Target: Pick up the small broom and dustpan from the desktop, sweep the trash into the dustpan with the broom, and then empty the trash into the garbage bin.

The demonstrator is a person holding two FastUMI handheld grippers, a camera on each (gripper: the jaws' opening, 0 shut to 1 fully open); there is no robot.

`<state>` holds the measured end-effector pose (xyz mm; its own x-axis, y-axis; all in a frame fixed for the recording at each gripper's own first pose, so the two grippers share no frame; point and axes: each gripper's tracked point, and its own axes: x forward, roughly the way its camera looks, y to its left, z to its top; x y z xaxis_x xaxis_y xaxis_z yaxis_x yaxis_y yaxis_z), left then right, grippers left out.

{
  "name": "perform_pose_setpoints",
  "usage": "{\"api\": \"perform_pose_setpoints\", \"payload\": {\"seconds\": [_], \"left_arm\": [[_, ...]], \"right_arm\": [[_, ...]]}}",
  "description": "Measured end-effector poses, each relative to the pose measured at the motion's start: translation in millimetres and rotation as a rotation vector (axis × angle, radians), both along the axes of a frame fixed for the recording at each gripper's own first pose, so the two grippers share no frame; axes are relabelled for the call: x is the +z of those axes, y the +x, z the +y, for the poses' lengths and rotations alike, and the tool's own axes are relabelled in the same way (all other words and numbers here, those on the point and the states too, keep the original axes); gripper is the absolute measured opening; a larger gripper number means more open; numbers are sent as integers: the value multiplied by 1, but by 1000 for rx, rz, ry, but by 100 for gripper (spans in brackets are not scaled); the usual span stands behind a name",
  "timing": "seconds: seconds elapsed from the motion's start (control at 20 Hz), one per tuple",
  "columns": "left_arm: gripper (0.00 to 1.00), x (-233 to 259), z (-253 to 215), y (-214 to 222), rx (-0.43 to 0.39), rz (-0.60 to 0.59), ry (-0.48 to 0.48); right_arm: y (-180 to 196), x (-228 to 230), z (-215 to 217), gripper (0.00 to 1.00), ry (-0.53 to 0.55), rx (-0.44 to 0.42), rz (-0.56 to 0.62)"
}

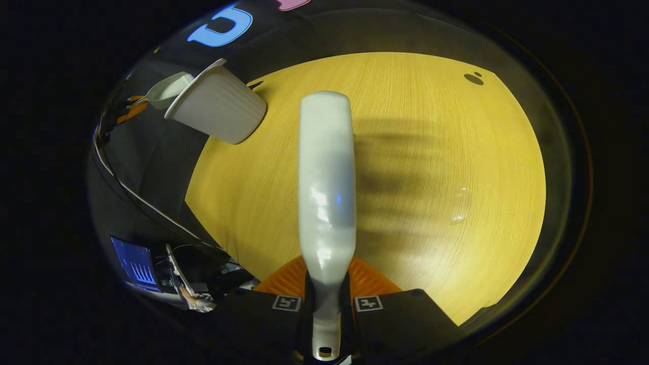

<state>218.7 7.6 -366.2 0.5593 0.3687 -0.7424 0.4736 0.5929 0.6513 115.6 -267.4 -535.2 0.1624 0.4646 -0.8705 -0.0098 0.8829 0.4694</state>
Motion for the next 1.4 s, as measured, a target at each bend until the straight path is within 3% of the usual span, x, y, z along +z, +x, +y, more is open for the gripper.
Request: {"api": "perform_pose_setpoints", "payload": {"seconds": [0.1,0.35,0.65,0.85,0.95,1.0,1.2,1.25,1.4], "left_arm": [[30,0,-7,5,11,-77,-75],[30,-6,-23,6,-85,-240,-283],[30,-26,-17,13,-221,-259,-534],[30,-45,-17,14,-159,-217,-727],[30,-71,-9,11,-90,-201,-742],[30,-87,-6,7,-68,-202,-744],[30,-165,-34,-23,65,-152,-824],[31,-180,-41,-29,80,-137,-830],[30,-208,-30,-42,91,-147,-728]], "right_arm": [[0,2,-1,28,-3,-4,2],[-1,13,-4,24,-9,-33,-5],[-7,17,-9,24,-33,-76,-25],[-19,18,-20,23,-62,-139,-15],[-23,15,-15,23,-56,-187,-1],[-25,10,-13,28,-56,-192,12],[-25,-7,-4,19,-81,-244,39],[-23,-15,4,24,-77,-261,62],[-32,-37,11,24,-98,-234,111]]}}
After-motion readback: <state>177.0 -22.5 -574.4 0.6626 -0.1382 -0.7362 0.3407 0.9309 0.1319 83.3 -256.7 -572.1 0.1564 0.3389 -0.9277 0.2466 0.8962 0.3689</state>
